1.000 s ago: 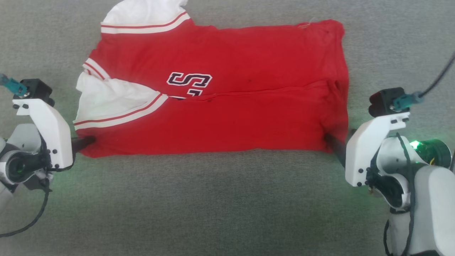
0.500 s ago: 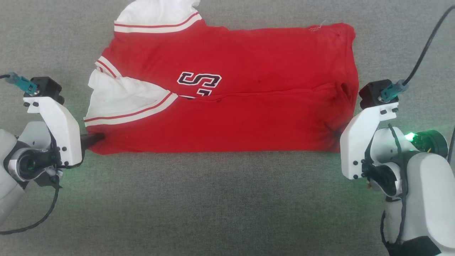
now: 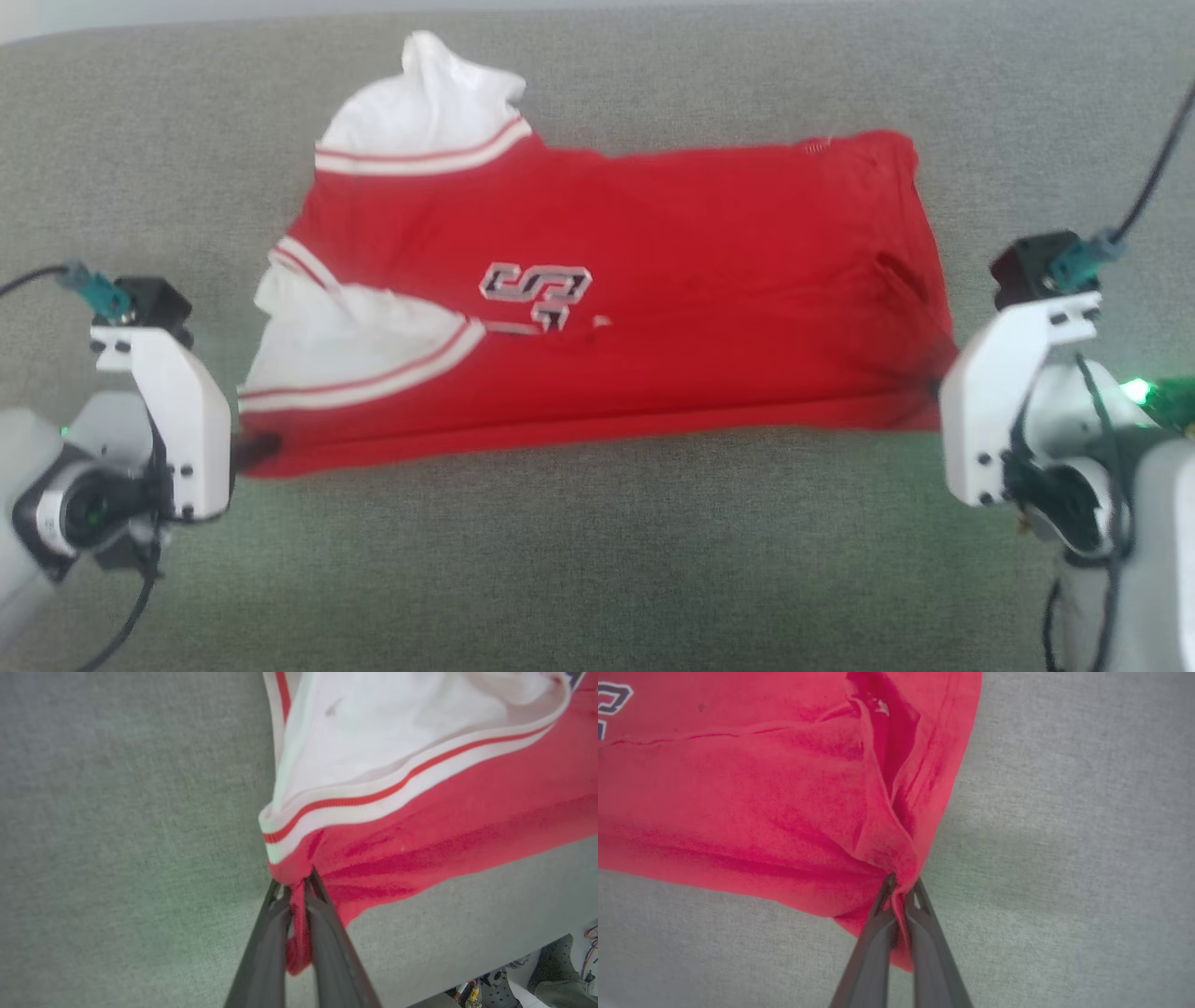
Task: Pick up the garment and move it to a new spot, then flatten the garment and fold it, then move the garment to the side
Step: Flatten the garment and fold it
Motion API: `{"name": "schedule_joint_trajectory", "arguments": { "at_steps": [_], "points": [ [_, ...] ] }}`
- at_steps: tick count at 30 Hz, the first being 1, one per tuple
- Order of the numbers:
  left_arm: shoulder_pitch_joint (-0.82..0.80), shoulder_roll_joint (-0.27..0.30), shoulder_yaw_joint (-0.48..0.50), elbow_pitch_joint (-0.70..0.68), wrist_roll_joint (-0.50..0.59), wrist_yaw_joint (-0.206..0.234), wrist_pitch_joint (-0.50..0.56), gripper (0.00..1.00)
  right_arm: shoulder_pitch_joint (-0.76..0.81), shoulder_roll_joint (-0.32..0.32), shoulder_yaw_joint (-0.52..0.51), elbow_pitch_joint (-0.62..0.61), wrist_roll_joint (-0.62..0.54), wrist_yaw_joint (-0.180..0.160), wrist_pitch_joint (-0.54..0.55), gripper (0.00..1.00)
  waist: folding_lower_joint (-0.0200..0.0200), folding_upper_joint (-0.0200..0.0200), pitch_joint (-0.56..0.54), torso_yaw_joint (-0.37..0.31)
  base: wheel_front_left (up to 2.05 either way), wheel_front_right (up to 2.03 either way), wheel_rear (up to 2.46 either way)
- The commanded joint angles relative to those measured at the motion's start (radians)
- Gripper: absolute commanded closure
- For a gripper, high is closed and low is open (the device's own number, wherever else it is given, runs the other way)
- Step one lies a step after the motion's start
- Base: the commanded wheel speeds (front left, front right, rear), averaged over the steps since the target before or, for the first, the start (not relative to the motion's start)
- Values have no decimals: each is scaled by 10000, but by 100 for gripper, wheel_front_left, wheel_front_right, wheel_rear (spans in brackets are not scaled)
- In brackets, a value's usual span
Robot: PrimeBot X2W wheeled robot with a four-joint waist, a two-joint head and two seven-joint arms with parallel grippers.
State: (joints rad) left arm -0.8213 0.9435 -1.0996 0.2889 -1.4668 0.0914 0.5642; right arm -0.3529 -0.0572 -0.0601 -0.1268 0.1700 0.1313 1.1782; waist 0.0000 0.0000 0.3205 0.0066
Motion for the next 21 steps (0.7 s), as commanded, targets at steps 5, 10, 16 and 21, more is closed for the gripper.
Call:
{"name": "schedule_joint_trajectory", "arguments": {
  "at_steps": [5, 10, 16, 21],
  "points": [
    [838, 762, -179, -1581, 8, 778, -155, 100, 869, -220, -249, -851, 123, -12, 664, 100, 0, 0, -66, -28, 0, 0, 0],
    [1337, 801, -262, -2113, -107, 1130, -453, 95, 1420, -95, -487, -844, 223, -12, 569, 100, 0, 0, -6, -69, 0, 0, 0],
    [1473, 336, -388, -1320, -199, 1103, -392, 0, 1495, 41, -406, 135, 364, -12, -61, 97, 0, 0, 103, -178, 0, 0, 0],
    [1237, 166, -299, -764, -178, 969, -425, 0, 1222, 59, -317, 775, 348, -12, -538, 8, 0, 0, 135, -257, 0, 0, 0]
  ]
}}
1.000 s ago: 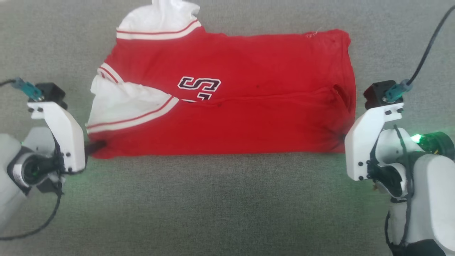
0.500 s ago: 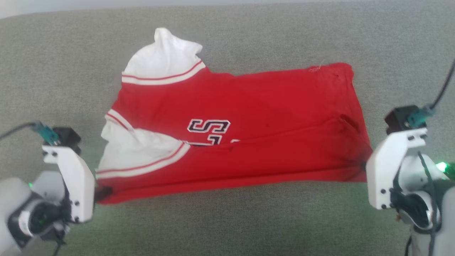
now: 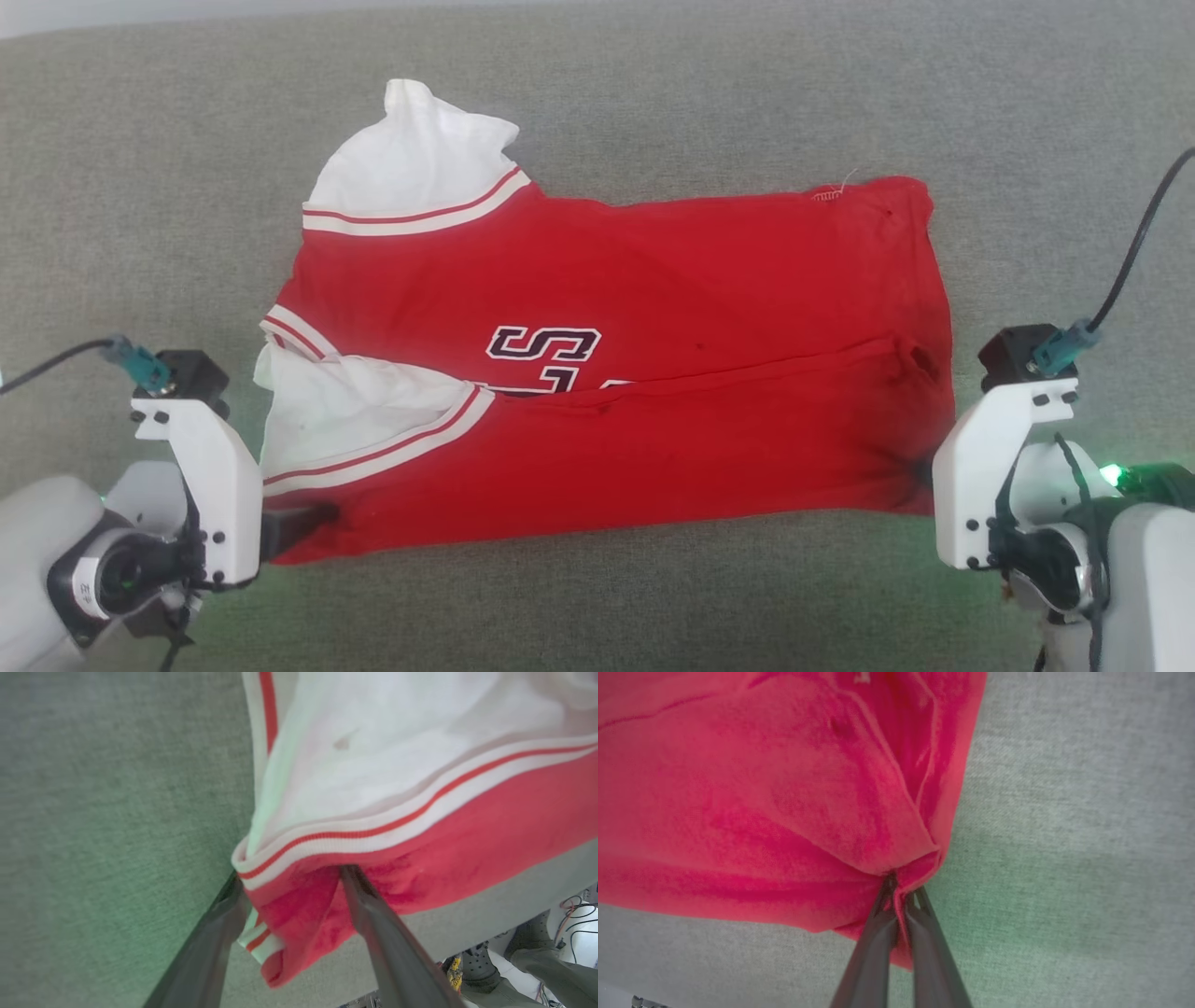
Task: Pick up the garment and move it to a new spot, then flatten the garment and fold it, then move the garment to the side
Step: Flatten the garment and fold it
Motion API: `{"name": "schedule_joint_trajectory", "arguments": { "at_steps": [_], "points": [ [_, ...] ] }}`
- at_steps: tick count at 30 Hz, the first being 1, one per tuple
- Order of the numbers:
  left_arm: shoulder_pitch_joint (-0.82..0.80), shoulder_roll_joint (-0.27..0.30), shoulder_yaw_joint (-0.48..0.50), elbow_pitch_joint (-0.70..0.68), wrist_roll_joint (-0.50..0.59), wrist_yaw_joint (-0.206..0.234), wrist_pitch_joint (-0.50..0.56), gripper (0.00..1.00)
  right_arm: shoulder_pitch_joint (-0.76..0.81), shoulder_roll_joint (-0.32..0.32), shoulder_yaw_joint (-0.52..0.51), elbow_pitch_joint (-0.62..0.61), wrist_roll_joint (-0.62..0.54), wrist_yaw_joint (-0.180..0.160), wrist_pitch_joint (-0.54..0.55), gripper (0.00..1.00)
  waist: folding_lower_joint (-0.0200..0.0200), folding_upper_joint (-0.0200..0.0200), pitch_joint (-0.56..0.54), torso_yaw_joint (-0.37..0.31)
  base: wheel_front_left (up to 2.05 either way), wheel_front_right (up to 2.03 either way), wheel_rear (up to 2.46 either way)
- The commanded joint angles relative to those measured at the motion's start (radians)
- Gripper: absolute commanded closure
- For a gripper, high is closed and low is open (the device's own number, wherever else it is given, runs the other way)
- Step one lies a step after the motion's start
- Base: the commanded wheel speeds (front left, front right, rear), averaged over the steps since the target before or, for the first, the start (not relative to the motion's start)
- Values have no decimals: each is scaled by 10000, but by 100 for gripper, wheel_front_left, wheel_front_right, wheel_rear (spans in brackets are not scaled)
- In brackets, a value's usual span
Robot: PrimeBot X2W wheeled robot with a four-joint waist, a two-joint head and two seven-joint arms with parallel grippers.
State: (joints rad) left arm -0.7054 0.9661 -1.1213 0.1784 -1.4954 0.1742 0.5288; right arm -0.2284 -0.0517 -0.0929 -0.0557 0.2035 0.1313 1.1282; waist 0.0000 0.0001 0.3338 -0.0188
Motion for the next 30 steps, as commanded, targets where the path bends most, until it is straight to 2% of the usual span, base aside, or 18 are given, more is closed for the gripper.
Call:
{"name": "schedule_joint_trajectory", "arguments": {
  "at_steps": [1, 7, 11, 13, 17, 20, 26, 30],
  "points": [
    [-25, -16, -58, 407, 222, 103, -95, 0, -93, 5, 29, 172, -12, -12, -152, 0, 0, -1, 3, -27, 0, 0, 0],
    [-658, 598, 311, -90, 395, 36, -1, 0, -309, 13, 96, 16, 54, -12, -696, 0, 0, -1, -40, -196, 0, 0, 0],
    [-1187, 1221, 641, -587, 522, 215, 157, 0, -426, 12, 51, -412, 184, -12, -1287, 0, 0, -1, -53, -417, 0, 0, 0],
    [-1475, 1516, 807, -753, 574, 285, 235, 0, -493, 13, -1, -656, 312, -12, -1797, 0, 0, -1, -21, -588, 0, 0, 0],
    [-2112, 1820, 1079, -814, 894, 158, 342, 0, -616, 17, -50, -1020, 592, -10, -3345, 0, 0, -1, 85, -1006, 0, 0, 0],
    [-2612, 1865, 1174, -576, 1214, -37, 488, 0, -670, 11, -59, -1202, 861, -10, -4757, 0, 0, -1, 196, -1408, 0, 0, 0],
    [-3573, 1589, 1333, 314, 1767, -531, 690, 0, -655, 16, 316, -1254, 1102, -9, -7440, 0, 0, -1, 483, -2315, 0, 0, 0],
    [-4198, 1394, 1373, 1158, 2140, -1103, 770, 0, -479, 16, 663, -1228, 1296, -10, -8625, 0, 0, -1, 713, -2867, 0, 0, 0]
  ]
}}
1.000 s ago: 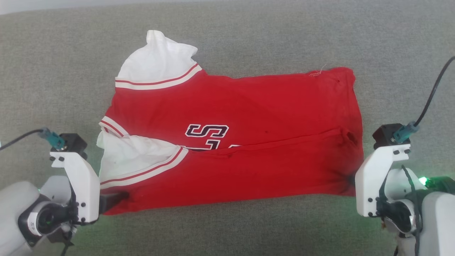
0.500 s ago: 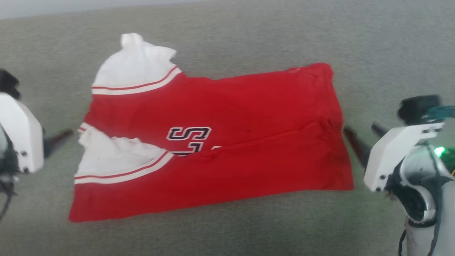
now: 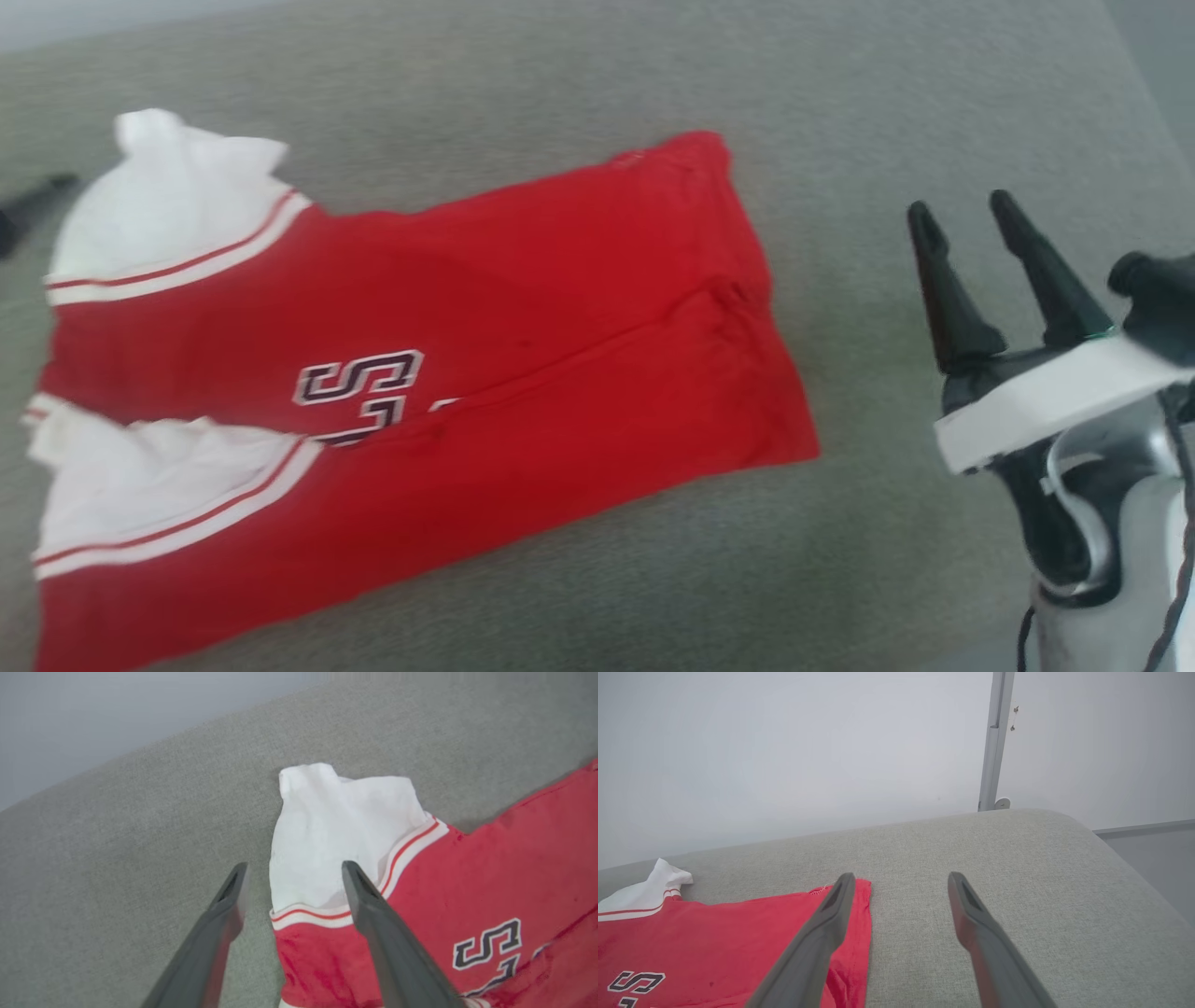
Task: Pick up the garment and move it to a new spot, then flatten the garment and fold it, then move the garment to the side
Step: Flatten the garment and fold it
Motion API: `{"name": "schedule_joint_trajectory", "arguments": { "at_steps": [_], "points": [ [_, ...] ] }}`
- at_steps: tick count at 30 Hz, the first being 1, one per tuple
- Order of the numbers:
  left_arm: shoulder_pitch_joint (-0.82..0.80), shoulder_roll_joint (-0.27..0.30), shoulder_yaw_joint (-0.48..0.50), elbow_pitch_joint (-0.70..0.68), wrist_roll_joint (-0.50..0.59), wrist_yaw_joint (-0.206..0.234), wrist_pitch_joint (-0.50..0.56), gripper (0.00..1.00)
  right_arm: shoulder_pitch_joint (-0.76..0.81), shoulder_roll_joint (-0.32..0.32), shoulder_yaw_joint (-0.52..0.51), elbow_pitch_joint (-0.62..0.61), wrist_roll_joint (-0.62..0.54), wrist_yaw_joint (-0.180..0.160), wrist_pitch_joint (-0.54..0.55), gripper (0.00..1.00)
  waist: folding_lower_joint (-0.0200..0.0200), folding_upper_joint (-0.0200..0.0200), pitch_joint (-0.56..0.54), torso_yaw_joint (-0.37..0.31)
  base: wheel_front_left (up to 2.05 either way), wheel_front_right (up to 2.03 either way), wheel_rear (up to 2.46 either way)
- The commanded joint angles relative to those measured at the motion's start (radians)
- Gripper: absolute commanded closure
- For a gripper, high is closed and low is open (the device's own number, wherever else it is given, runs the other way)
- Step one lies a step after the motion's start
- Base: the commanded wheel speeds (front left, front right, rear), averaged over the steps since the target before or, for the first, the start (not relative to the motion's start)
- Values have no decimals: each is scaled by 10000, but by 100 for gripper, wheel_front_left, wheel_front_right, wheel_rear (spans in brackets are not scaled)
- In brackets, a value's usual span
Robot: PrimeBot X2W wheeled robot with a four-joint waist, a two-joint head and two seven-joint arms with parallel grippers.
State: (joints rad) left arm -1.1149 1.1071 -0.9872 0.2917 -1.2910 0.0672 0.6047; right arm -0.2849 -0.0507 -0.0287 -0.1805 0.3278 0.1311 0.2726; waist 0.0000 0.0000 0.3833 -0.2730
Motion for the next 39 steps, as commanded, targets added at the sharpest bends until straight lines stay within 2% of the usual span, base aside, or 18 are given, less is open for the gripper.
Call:
{"name": "schedule_joint_trajectory", "arguments": {
  "at_steps": [1, 8, 15, 17, 20, 32, 33, 34, 39],
  "points": [
    [-225, -111, 28, 217, 185, -133, 20, 0, 119, 4, 102, -6, 70, -8, -268, 0, 0, 0, 274, -433, 0, 0, 0],
    [-1095, -542, -35, 1844, 454, -579, 571, 0, 537, 6, 690, -46, 384, -8, -824, 0, 0, 0, 782, -1216, 0, 0, 0],
    [-1452, -930, -288, 2934, 526, -697, 1389, 0, 650, 6, 1011, -84, 531, -8, -571, 0, 0, 0, 1133, -1457, 0, 0, 0],
    [-1479, -1053, -394, 3229, 496, -629, 1727, 0, 619, 8, 1074, -57, 492, -7, -381, 0, 0, 0, 1208, -1453, 0, 0, 0],
    [-1426, -1296, -691, 3451, 676, -757, 2152, 0, 496, 9, 1131, -30, 462, -7, -14, 0, 0, 0, 1323, -1403, 0, 0, 0],
    [-1715, -1977, -1090, 4417, 1186, -1197, 2140, 0, -765, 6, 1590, 465, 389, -8, 1607, 0, 0, 0, 1869, -1309, 0, 0, 0],
    [-1773, -2046, -1096, 4479, 1232, -1203, 2102, 61, -945, 5, 1595, 525, 414, -8, 1716, 0, 0, 0, 1916, -1290, 0, 0, 0],
    [-1801, -2101, -1120, 4557, 1240, -1238, 2158, 100, -1162, 6, 1577, 623, 466, -8, 1837, 0, 0, 0, 1962, -1267, 0, 0, 0],
    [-2029, -2346, -1264, 4753, 1345, -1473, 2400, 100, -2346, 6, 1633, 1492, 530, -7, 2839, 0, 0, 0, 2112, -1022, 0, 0, 0]
  ]
}}
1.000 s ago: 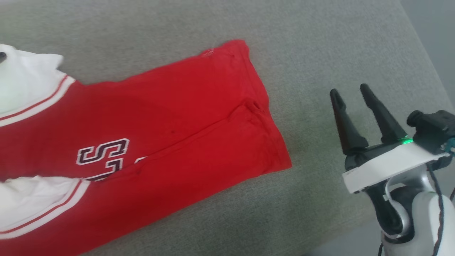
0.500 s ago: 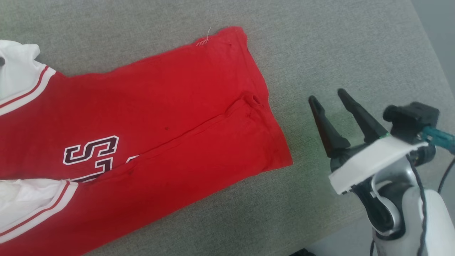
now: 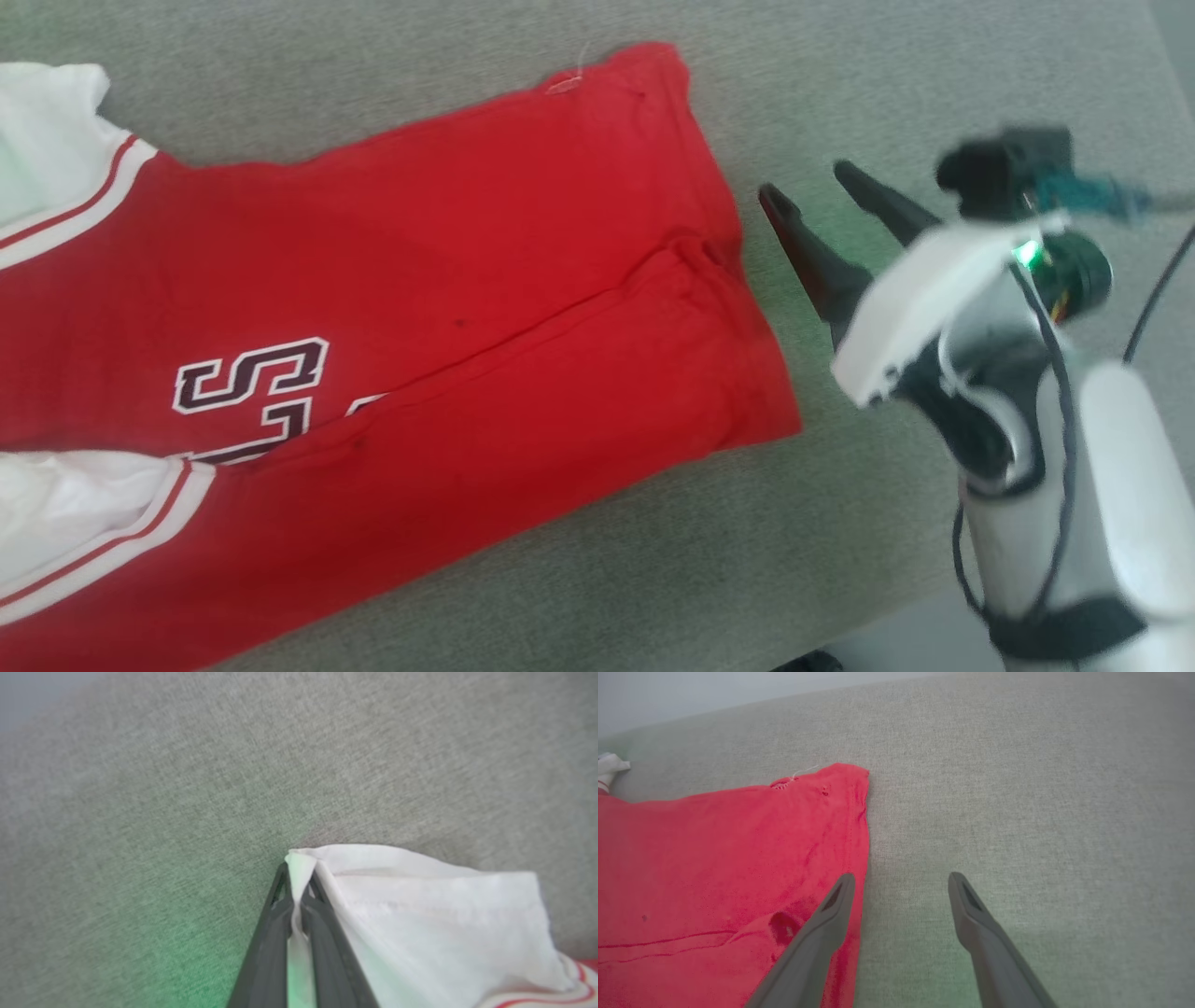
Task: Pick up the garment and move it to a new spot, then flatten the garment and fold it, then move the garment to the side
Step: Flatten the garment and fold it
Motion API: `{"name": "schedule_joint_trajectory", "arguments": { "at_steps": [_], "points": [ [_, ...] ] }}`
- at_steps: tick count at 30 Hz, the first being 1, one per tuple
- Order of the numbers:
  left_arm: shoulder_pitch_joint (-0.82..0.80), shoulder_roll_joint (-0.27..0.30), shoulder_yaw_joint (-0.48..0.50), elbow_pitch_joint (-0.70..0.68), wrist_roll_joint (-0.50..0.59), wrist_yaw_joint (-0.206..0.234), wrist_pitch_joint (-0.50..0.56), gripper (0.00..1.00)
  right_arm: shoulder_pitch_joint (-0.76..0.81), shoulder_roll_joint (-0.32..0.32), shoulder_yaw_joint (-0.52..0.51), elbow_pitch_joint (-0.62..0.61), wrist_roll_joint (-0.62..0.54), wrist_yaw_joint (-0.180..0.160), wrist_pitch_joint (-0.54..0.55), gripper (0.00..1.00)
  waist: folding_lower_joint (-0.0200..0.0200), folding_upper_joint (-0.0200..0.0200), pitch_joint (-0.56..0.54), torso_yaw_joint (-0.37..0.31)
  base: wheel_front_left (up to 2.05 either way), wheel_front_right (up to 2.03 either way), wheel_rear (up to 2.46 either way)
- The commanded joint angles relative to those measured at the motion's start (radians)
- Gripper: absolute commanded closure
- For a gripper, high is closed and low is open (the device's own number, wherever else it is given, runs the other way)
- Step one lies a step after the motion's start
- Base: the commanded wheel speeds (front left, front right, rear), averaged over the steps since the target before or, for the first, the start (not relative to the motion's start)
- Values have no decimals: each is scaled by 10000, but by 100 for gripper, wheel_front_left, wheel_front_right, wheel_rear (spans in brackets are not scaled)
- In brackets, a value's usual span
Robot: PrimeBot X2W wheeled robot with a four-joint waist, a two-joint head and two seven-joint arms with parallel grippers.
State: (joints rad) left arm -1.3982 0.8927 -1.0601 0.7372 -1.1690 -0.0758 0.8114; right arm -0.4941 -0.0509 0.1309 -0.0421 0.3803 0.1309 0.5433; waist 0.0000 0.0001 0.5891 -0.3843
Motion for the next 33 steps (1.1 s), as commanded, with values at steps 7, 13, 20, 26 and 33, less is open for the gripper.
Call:
{"name": "schedule_joint_trajectory", "arguments": {
  "at_steps": [7, 13, 20, 26, 33],
  "points": [
    [491, -597, -649, 564, 219, -203, 528, 100, -2354, 5, 414, 1715, -69, -7, 1593, 0, 0, -1, 206, 545, 0, 0, 0],
    [240, -951, -691, 772, 281, -302, 470, 100, -3843, 5, 604, 3276, -276, -7, 2640, 0, 0, -1, 307, 891, 0, 0, 0],
    [35, -1250, -728, 984, 337, -400, 329, 100, -4791, 31, 1214, 4893, 38, -5, 3663, 6, 0, -1, 354, 1062, 0, 0, 0],
    [-63, -1522, -581, 1195, 186, -442, -105, 100, -5285, 19, 1290, 5822, -167, -8, 3609, 100, 0, -1, 263, 1265, 0, 0, 0],
    [-311, -1803, -410, 1315, -39, -521, -446, 100, -5143, 7, 836, 5918, -642, -7, 2850, 100, 0, -1, -311, 1746, 0, 0, 0]
  ]
}}
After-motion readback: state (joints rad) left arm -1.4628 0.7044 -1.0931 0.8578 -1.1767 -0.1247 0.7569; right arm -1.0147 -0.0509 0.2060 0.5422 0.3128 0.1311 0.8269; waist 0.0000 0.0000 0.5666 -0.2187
